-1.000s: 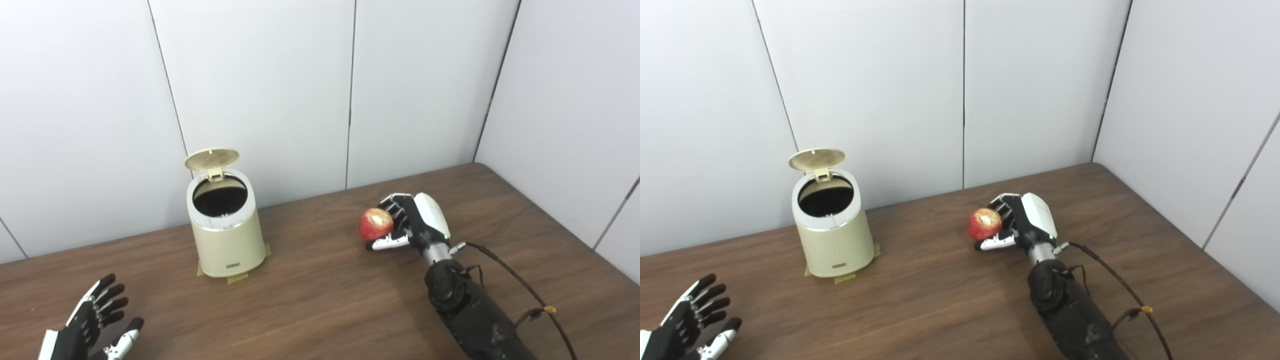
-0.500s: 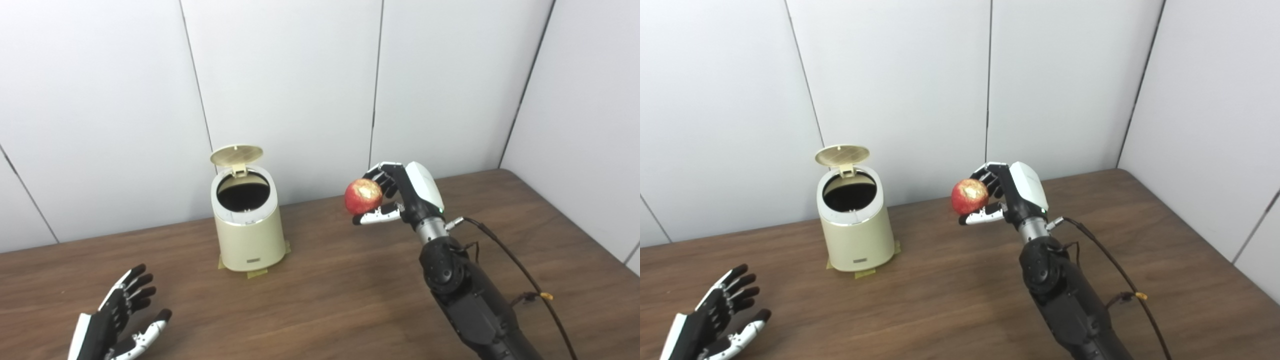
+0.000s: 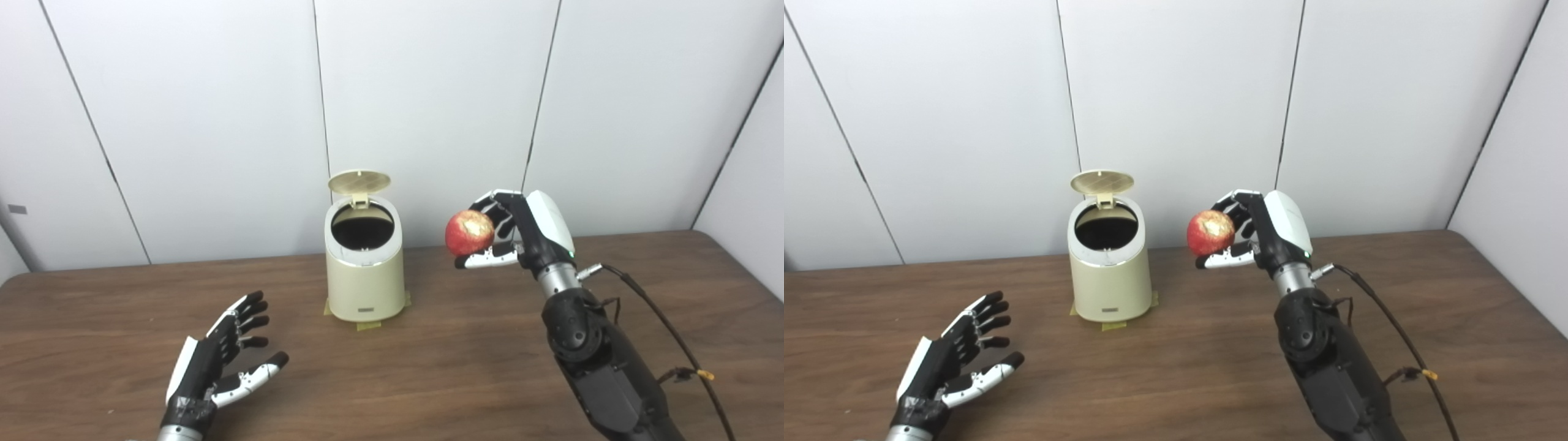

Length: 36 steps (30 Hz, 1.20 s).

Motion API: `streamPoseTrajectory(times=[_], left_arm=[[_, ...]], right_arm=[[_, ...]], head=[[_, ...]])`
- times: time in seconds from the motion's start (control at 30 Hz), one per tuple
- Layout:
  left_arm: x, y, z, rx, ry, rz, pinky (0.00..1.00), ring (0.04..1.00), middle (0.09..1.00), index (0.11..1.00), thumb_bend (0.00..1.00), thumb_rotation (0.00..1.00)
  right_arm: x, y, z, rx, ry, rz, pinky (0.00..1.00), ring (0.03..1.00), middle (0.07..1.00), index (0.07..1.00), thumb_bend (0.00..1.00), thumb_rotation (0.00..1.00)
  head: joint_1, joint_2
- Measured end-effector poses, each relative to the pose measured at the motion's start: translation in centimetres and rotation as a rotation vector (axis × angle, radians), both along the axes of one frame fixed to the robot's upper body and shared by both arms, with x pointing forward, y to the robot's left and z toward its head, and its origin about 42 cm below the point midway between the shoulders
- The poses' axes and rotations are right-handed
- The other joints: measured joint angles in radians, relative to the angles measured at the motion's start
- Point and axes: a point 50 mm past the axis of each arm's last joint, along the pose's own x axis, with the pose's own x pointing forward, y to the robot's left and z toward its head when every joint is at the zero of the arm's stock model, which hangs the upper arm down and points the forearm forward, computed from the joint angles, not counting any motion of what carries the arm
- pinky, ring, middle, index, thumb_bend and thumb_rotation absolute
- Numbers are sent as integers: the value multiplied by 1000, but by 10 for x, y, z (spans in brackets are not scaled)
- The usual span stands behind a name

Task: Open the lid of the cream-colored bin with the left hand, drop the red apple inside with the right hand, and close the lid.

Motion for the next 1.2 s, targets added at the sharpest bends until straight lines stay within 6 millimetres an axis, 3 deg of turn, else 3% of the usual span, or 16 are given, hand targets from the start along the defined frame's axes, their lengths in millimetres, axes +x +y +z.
streamPoseTrajectory(times=[0.23, 0.37, 0.6, 0.77, 1.2], left_arm=[[2, -6, 0, 0, -5, 3, 751, 830, 863, 890, 654, 52], [2, -6, 0, 2, -6, 2, 759, 833, 864, 892, 659, 52], [3, -7, -1, 2, -6, 0, 756, 834, 864, 892, 663, 43], [2, -7, 0, 1, -8, 0, 751, 837, 870, 894, 659, 39], [2, -9, 0, 6, -12, 7, 766, 840, 875, 895, 657, 48]], right_arm=[[16, 31, 7, -31, -6, 46, 401, 494, 452, 494, 530, 9], [22, 36, 12, -29, -30, 65, 372, 440, 421, 523, 524, 7], [37, 47, 33, -36, -75, 84, 384, 473, 437, 512, 526, 7], [39, 58, 43, -24, -99, 105, 408, 494, 444, 507, 527, 8], [37, 79, 41, -12, -86, 145, 502, 522, 450, 504, 528, 8]], head=[[12, -6], [14, -6], [25, -8], [28, -5], [34, 5]])
